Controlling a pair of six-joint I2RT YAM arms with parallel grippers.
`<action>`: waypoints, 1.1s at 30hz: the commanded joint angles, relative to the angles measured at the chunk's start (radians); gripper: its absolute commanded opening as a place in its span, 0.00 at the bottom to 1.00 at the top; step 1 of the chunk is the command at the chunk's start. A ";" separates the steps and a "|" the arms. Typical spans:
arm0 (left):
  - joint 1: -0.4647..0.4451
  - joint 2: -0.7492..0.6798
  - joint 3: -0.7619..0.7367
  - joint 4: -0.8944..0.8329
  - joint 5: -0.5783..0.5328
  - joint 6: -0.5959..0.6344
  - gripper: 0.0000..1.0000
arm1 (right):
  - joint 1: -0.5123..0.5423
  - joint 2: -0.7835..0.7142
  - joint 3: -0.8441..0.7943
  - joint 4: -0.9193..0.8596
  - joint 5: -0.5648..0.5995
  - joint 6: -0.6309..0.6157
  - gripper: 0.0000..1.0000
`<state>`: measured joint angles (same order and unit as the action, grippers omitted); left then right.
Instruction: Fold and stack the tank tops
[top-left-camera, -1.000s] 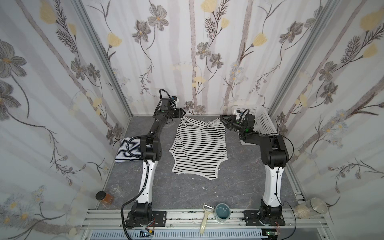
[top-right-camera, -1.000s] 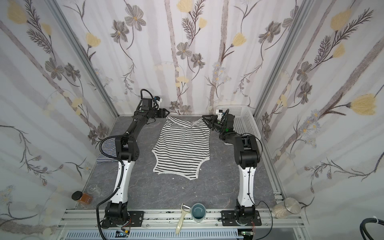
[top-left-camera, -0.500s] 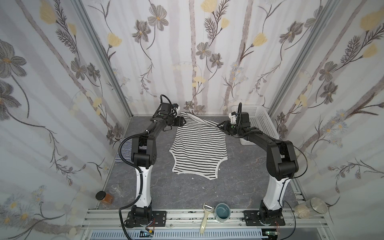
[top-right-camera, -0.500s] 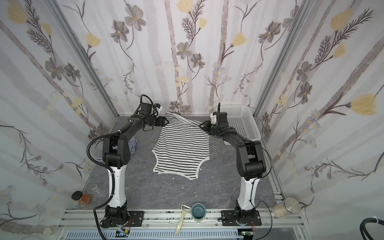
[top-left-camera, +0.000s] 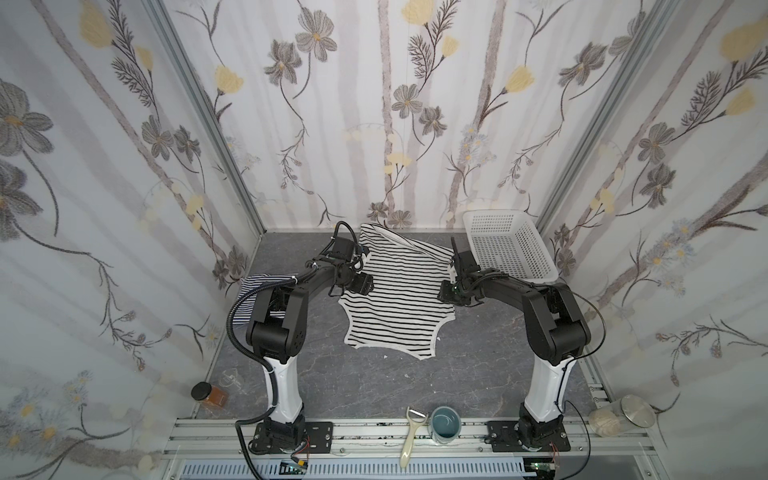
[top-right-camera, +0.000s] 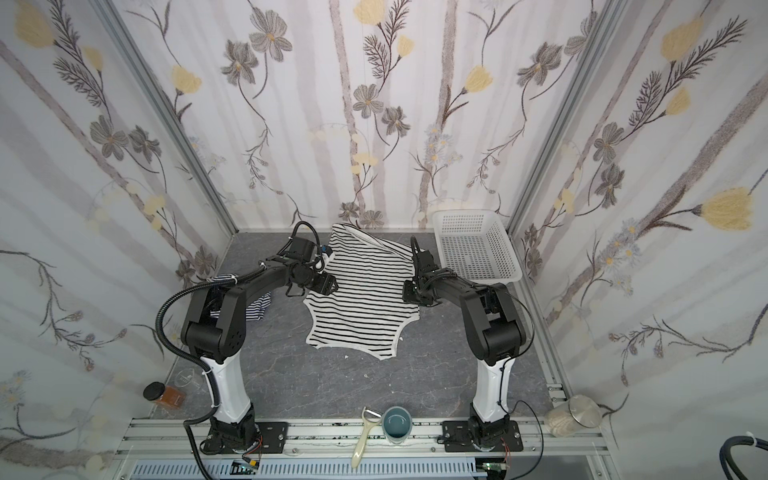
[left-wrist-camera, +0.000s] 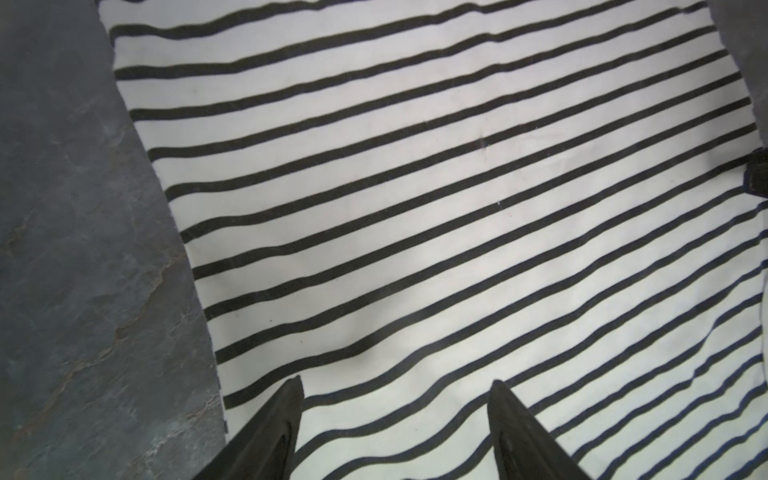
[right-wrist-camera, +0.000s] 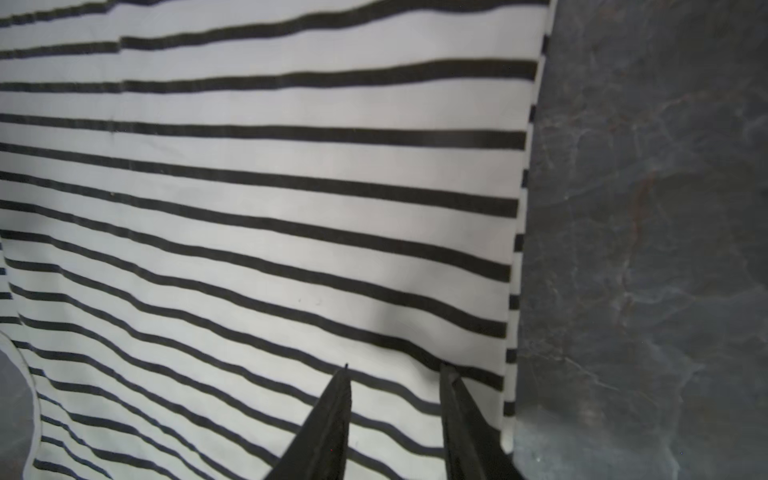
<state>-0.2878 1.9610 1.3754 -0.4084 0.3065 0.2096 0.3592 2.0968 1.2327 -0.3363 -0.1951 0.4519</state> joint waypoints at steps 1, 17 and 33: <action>-0.003 -0.004 -0.018 0.004 -0.080 0.056 0.72 | 0.012 -0.025 -0.032 0.021 0.060 -0.015 0.38; 0.000 0.124 0.101 -0.005 -0.368 0.180 0.73 | 0.132 -0.141 -0.232 0.040 0.100 0.040 0.38; -0.001 0.442 0.554 -0.044 -0.497 0.319 0.77 | 0.501 -0.125 -0.212 0.091 0.029 0.276 0.38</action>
<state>-0.2863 2.3600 1.8736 -0.4160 -0.1665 0.4873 0.8097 1.9465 1.0027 -0.2115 -0.1028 0.6487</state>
